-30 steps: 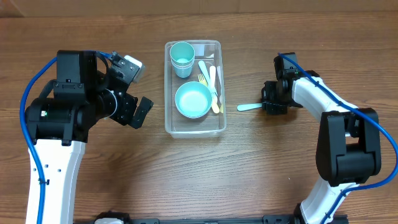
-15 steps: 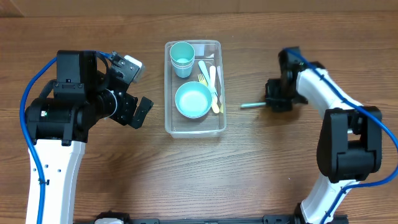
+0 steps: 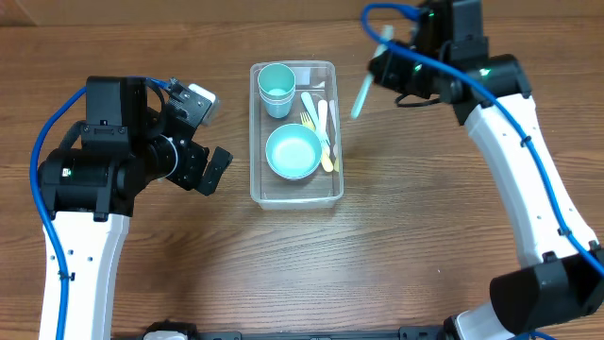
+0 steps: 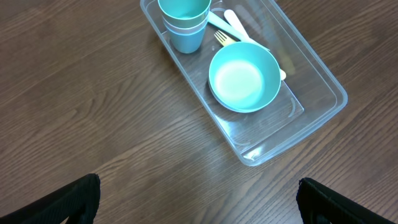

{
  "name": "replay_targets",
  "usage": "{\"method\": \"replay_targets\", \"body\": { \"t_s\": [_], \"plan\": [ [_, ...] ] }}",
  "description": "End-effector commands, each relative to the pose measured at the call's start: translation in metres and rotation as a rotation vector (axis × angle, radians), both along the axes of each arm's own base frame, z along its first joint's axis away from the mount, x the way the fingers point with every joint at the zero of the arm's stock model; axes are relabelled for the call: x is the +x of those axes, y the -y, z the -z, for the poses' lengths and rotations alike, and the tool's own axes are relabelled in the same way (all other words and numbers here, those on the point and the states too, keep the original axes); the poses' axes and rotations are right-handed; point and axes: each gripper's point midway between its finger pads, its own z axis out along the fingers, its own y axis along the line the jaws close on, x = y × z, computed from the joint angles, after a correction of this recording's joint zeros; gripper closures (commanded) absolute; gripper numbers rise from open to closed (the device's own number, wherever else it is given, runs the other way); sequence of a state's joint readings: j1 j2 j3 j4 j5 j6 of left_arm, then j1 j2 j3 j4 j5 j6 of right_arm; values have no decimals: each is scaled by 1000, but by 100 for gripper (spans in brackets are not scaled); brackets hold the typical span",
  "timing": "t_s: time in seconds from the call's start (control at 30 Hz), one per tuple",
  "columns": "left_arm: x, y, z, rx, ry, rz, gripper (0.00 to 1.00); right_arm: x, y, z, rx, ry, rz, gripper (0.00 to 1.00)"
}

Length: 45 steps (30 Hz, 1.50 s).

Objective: Pack container
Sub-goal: 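Lift the light-blue fork and place it into the container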

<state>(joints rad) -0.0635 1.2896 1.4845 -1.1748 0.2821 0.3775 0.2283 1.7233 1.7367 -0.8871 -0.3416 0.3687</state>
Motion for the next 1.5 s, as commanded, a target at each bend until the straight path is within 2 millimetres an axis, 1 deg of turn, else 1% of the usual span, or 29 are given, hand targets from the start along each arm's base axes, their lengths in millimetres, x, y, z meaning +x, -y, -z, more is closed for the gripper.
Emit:
{"method": "replay_targets", "body": {
  "t_s": [0.0, 0.07, 0.1, 0.13, 0.3, 0.37, 0.4, 0.47, 0.5, 0.53, 0.57, 0.7, 0.73, 0.77, 0.8, 0.83, 0.9, 0.93, 0.97, 1.0, 1.03, 1.07, 1.1, 1.13, 1.17, 1.2, 1.23, 1.27, 1.47],
  "plan": [
    [0, 2, -10, -8, 34, 25, 0, -39, -64, -8, -181, 219, -482, 96],
    [0, 2, -10, -8, 34, 25, 0, -46, -77, 6, -239, 226, -550, 96],
    [0, 2, -10, -8, 34, 25, 0, -45, -77, 16, -284, 211, -539, 96],
    [0, 2, -10, -8, 34, 25, 0, -42, -75, 33, -327, 179, -529, 96],
    [0, 2, -10, -8, 34, 25, 0, -34, -78, 86, -353, 51, -548, 96],
    [0, 2, -10, -8, 34, 25, 0, -32, -79, 101, -358, 22, -553, 96],
    [0, 2, -10, -8, 34, 25, 0, -30, -80, 112, -361, 1, -556, 96],
    [0, 2, -10, -8, 34, 25, 0, -28, -80, 122, -364, -20, -555, 96],
    [0, 2, -10, -8, 34, 25, 0, -23, -77, 125, -372, -29, -515, 96],
    [0, 2, -10, -8, 34, 25, 0, -15, -71, 127, -391, -42, -429, 96],
    [0, 2, -10, -8, 34, 25, 0, -8, -67, 127, -402, -44, -369, 96],
    [0, 2, -10, -8, 34, 25, 0, -5, -66, 127, -401, -40, -348, 96],
    [0, 2, -10, -8, 34, 25, 0, -5, -66, 127, -398, -43, -344, 78],
    [0, 2, -10, -8, 34, 25, 0, -5, -66, 127, -386, -57, -324, 40],
    [0, 2, -10, -8, 34, 25, 0, -7, -65, 125, -368, -78, -290, 36],
    [0, 2, -10, -8, 34, 25, 0, -9, -64, 121, -356, -92, -268, 34],
    [0, 2, -10, -8, 34, 25, 0, -14, -62, 106, -343, -101, -244, 33],
    [0, 2, -10, -8, 34, 25, 0, -18, -60, 92, -332, -92, -233, 33],
    [0, 2, -10, -8, 34, 25, 0, -23, -57, 70, -319, -58, -225, 33],
    [0, 2, -10, -8, 34, 25, 0, -30, -54, 48, -303, -18, -216, 23],
    [0, 2, -10, -8, 34, 25, 0, -39, -50, 23, -288, 22, -209, 10],
    [0, 2, -10, -8, 34, 25, 0, -49, -46, 5, -278, 49, -205, 0],
    [0, 2, -10, -8, 34, 25, 0, -63, -39, -15, -269, 77, -201, 0],
    [0, 2, -10, -8, 34, 25, 0, -73, -34, -25, -266, 86, -200, 0],
    [0, 2, -10, -8, 34, 25, 0, -89, -27, -34, -268, 80, -201, 0],
    [0, 2, -10, -8, 34, 25, 0, -104, -20, -39, -274, 63, -203, 0],
    [0, 2, -10, -8, 34, 25, 0, -110, -17, -42, -275, 59, -204, 0],
    [0, 2, -10, -8, 34, 25, 0, -112, -16, -43, -275, 60, -204, 0],
    [0, 2, -10, -8, 34, 25, 0, -112, -16, -42, -276, 58, -204, 0]
  ]
}}
